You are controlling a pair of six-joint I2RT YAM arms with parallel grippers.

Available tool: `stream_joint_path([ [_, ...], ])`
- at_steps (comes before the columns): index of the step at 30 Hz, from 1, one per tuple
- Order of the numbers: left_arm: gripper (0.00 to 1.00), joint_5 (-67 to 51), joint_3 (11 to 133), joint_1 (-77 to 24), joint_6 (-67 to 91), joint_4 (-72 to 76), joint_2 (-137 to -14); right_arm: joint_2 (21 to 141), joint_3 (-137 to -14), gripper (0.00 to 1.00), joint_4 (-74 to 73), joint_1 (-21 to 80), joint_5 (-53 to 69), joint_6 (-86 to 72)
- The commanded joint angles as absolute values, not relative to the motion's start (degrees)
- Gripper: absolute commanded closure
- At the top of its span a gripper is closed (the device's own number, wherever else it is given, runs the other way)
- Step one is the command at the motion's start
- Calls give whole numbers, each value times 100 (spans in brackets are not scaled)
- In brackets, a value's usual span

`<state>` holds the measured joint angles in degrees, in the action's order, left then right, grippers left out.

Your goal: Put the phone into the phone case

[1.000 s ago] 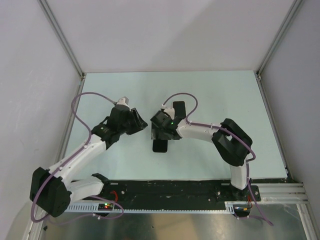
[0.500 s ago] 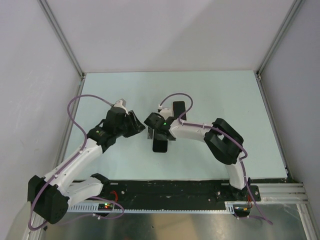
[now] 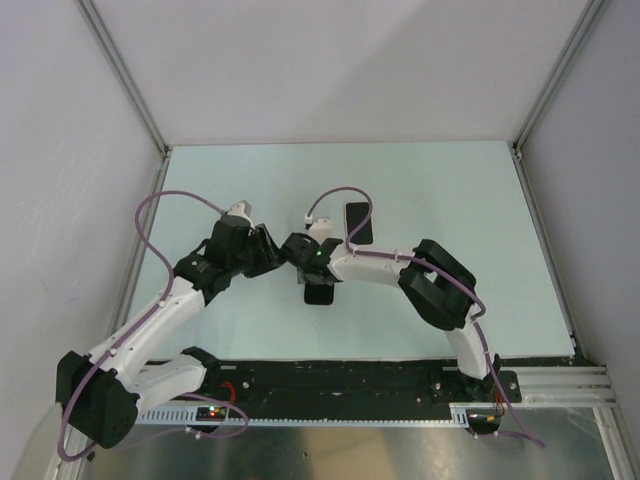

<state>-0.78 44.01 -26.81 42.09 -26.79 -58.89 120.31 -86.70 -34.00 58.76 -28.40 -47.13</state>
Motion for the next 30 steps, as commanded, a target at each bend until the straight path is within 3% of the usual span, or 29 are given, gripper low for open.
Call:
stream_joint_path([
  [1,49,-201,4414,-2639,4088,-2537,-5775,11754,-8103,49,-3583,5888,-3015,-4221],
  [4,49,-221,4406,-2637,4088,-2539,-5774,11333,-7702,64,-3416,5738,-2858,-3942],
  [7,49,-246,4404,-2629,4068,-2560,-5790,10807,-7306,69,-3227,5549,-2777,-3743],
  [21,50,-315,4403,-2628,3986,-2643,-5886,9501,-6741,70,-2234,3360,-1681,-1915],
  [30,50,-404,4394,-2629,4011,-2652,-5850,10387,-7821,69,-2058,2550,-1379,-942],
])
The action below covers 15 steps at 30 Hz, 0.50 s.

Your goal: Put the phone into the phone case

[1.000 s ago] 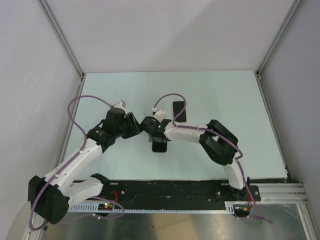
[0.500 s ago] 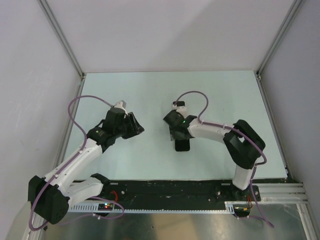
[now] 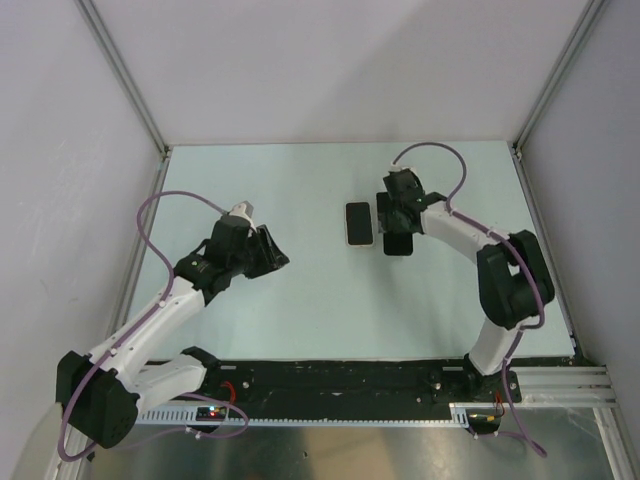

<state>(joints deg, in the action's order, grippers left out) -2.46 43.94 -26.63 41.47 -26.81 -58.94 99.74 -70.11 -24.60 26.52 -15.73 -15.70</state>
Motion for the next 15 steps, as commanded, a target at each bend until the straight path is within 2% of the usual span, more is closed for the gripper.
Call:
stream_joint_path([
  [1,50,-417,4403,-2628,4014,-2653,-5834,10590,-7993,69,-2084,2523,-1375,-871],
  [8,50,-426,4405,-2630,4036,-2680,-5751,11762,-9207,70,-2570,2240,-1250,-585],
  [13,50,-405,4415,-2629,4058,-2697,-5719,12129,-9403,70,-2653,2090,-976,-510],
  [15,50,-402,4424,-2624,4066,-2700,-5732,12195,-9439,65,-2683,2050,-809,-530],
])
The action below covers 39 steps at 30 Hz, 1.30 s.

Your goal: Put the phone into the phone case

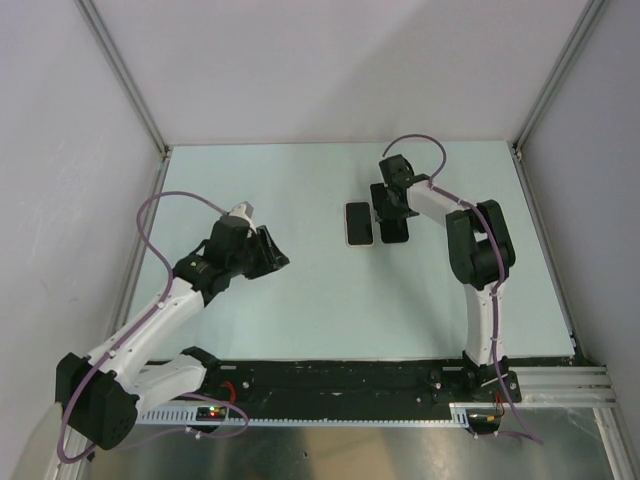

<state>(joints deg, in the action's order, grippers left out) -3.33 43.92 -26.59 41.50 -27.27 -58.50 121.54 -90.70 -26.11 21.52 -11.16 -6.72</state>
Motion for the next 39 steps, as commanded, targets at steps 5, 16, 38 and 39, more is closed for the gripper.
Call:
stream_joint_path([
  [5,50,-394,4475,-2628,4092,-2721,-5750,12264,-9497,58,-2871,2063,-701,-571],
  [16,50,-283,4597,-2628,4117,-2741,-5930,12024,-9150,25,-3022,1990,-718,-885],
  [38,1,479,5025,-2667,3527,-2730,-5338,7411,-6281,1,-1668,2284,700,-2896],
  [39,1,543,5000,-2674,3530,-2727,-5244,7103,-6081,1,-1586,2329,693,-2990],
])
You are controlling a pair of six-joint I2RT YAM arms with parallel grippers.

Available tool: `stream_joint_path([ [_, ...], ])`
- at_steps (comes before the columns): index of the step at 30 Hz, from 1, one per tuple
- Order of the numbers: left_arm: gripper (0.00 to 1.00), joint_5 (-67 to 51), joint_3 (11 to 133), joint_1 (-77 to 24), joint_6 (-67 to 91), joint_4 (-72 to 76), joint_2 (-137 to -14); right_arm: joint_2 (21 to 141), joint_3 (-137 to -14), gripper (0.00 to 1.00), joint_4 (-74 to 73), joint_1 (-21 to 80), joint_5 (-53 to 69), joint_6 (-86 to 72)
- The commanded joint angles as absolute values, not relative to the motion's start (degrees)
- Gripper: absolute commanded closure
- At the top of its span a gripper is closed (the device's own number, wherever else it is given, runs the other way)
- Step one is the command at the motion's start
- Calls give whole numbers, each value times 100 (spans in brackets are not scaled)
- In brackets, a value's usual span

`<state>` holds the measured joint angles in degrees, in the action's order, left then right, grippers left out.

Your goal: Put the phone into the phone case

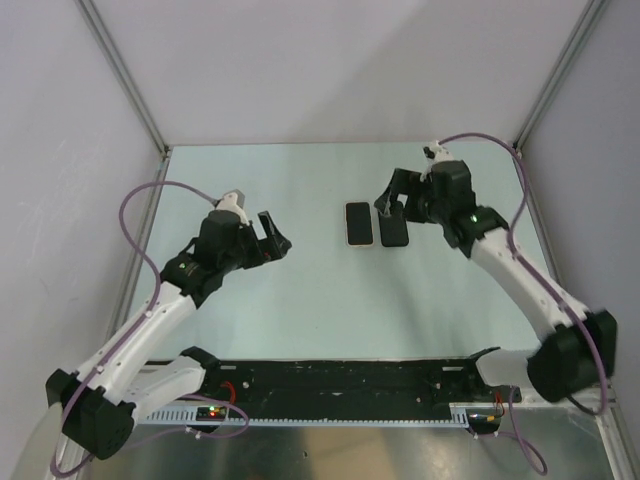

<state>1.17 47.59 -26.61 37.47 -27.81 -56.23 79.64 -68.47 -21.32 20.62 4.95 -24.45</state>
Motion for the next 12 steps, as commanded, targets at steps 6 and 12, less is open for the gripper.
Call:
stream_joint_path([
  [6,0,845,4722,-2664,3637,-2726,-4863,6079,-5206,1,-1213,2557,622,-3249],
  [12,0,1089,4695,-2670,3739,-2692,-4731,6019,-5138,0,-1059,2545,739,-3226],
])
